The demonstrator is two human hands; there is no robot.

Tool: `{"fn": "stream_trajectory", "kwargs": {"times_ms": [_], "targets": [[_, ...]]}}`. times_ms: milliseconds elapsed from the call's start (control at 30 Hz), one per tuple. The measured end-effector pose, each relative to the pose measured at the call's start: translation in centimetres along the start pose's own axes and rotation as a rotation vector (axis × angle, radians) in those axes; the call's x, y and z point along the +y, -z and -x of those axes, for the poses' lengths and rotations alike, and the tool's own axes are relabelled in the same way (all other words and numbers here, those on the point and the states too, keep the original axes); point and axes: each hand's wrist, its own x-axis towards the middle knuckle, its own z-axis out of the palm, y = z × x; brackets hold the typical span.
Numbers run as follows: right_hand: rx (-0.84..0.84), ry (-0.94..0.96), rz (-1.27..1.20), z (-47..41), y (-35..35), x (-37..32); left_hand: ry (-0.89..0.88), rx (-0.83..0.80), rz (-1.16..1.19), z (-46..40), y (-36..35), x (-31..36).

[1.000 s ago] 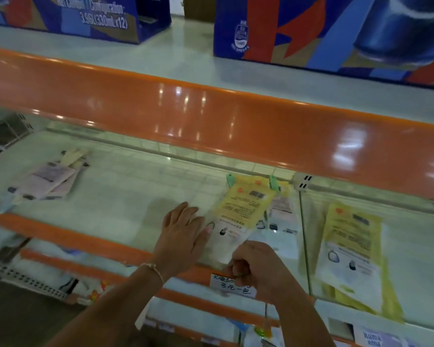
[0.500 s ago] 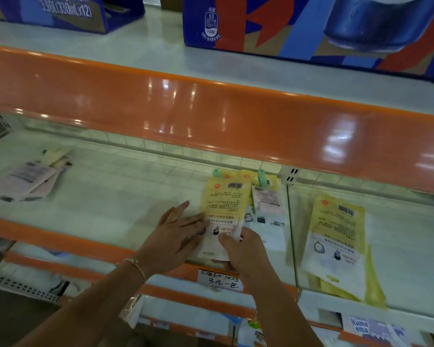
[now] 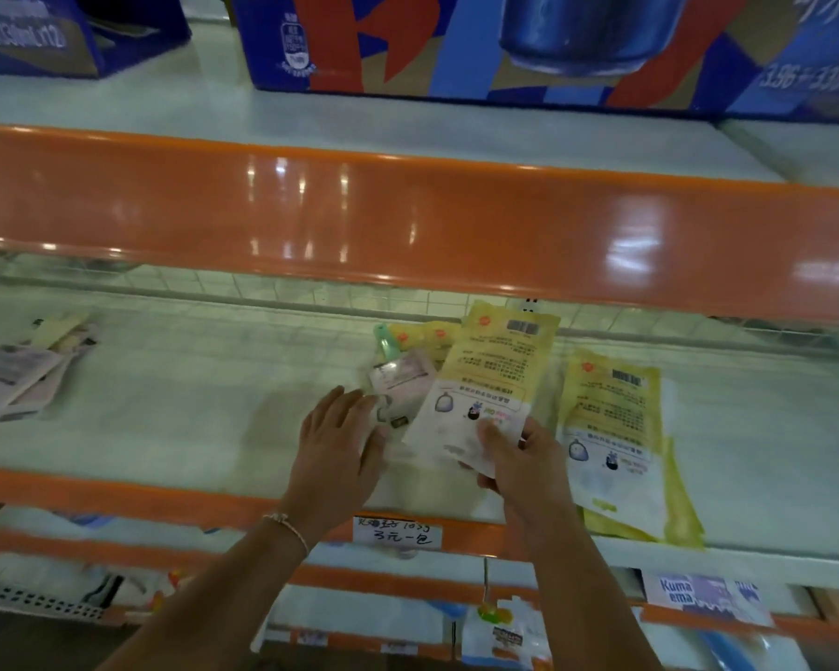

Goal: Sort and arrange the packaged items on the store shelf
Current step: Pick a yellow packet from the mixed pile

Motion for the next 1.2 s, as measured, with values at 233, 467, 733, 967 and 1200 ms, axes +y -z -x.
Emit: {"fn": "stream_trajectory", "kwargs": {"times_ms": [233,467,733,967,1200], "targets": [[0.227,0.042,0.056,-0.9,7.5,-1.5,0.007,-0.015,-0.087,-0.2,-1.3,1.2],[0.302,-0.042,0.036,-1.3,9.7,-0.7,0.003,-0.006,-0.107,-0.1,-1.0,1.7],[0.437,-0.005,0.333,-0.7,10.1,-1.1,-0.053,-0.103,-0.149,-0.2,-1.2,1.6],[0.622,0.153,0.822,1.4,8.2,-1.5,-0.059,-0.143,-0.131,-0.3,-1.2,1.7],[0.21,0.29,0.611,1.4,2.2,-1.6,-0.058,-0.128,-0.073,-0.2,-1.2,1.5]]}}
